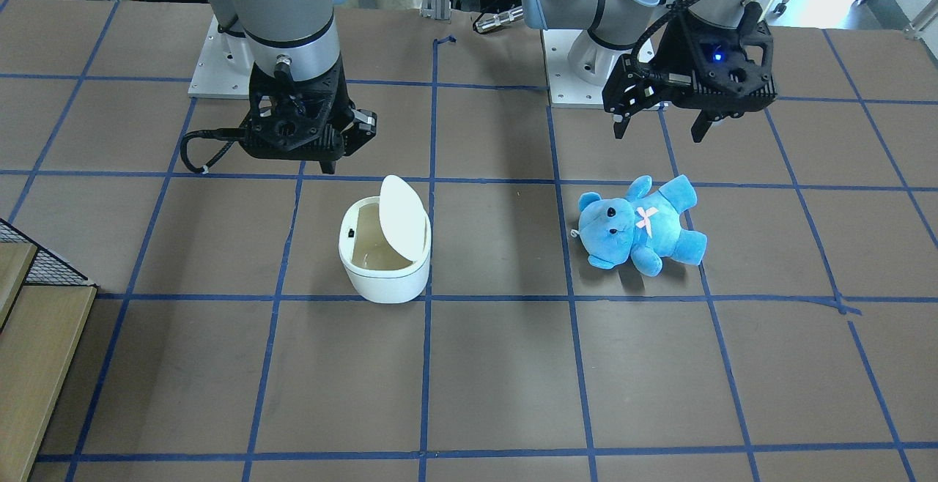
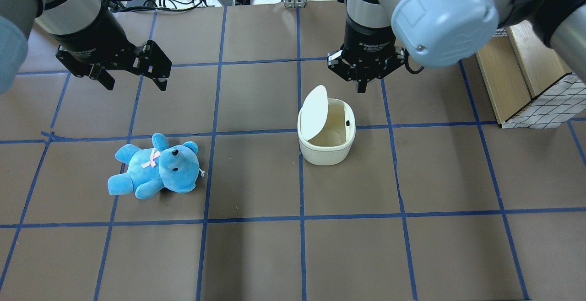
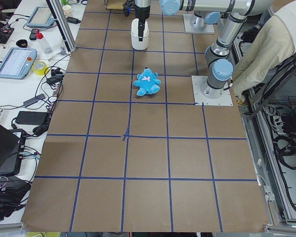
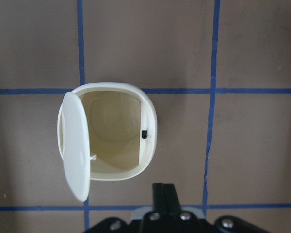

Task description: Open trash can with right arm

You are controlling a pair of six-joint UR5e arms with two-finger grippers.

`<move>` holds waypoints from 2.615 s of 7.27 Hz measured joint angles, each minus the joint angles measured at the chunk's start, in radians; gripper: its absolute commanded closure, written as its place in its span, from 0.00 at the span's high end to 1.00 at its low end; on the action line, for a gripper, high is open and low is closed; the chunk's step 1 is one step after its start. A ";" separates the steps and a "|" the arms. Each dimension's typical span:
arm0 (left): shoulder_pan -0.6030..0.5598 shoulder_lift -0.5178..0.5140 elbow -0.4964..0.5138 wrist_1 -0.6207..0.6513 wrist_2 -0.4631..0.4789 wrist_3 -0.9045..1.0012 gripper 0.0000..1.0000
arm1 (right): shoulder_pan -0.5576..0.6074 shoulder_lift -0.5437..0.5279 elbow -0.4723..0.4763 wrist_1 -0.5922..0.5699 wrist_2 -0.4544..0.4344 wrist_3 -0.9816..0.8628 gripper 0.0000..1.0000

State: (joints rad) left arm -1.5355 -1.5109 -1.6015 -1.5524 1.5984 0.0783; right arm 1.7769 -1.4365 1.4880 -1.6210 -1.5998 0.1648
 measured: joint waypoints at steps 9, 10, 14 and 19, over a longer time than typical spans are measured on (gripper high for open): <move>0.000 0.000 0.000 0.000 0.000 0.001 1.00 | -0.214 -0.006 0.004 -0.034 0.024 -0.387 1.00; 0.000 0.000 0.000 0.000 0.000 0.000 1.00 | -0.212 -0.012 -0.001 -0.001 0.055 -0.340 1.00; 0.000 0.000 0.000 0.000 0.000 0.001 1.00 | -0.211 -0.023 -0.010 0.006 0.087 -0.218 1.00; 0.000 0.000 0.000 0.000 0.000 0.000 1.00 | -0.211 -0.024 0.008 -0.015 0.045 -0.215 1.00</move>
State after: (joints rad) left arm -1.5355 -1.5110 -1.6015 -1.5524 1.5984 0.0784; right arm 1.5662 -1.4603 1.4956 -1.6360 -1.5551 -0.0505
